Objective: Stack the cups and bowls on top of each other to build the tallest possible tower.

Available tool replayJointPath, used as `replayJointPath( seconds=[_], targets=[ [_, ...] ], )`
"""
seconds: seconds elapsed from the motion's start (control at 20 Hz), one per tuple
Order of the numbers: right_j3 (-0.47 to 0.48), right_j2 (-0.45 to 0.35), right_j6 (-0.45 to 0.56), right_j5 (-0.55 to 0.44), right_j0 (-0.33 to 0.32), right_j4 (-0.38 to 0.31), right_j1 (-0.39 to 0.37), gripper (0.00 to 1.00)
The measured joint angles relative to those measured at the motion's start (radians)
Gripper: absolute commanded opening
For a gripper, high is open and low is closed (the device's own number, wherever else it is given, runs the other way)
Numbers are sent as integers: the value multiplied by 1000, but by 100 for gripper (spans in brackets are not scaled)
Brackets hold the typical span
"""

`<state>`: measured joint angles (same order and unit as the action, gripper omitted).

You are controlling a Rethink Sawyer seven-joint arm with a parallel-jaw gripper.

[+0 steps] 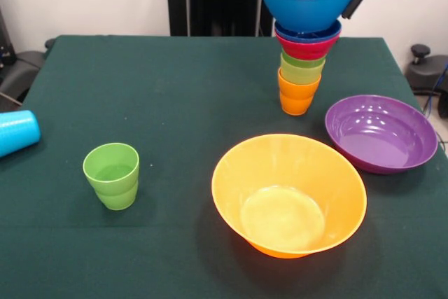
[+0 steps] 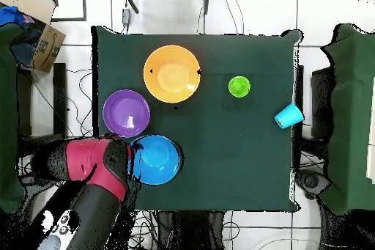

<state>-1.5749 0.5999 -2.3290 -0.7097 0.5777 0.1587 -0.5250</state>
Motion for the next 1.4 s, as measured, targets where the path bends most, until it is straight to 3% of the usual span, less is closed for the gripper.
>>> replayJointPath(
  seconds=[0.45,1.4],
  targets=[
    [1,7,0,62,3,0,31,0],
    [1,22,0,63,8,32,45,0]
  ],
)
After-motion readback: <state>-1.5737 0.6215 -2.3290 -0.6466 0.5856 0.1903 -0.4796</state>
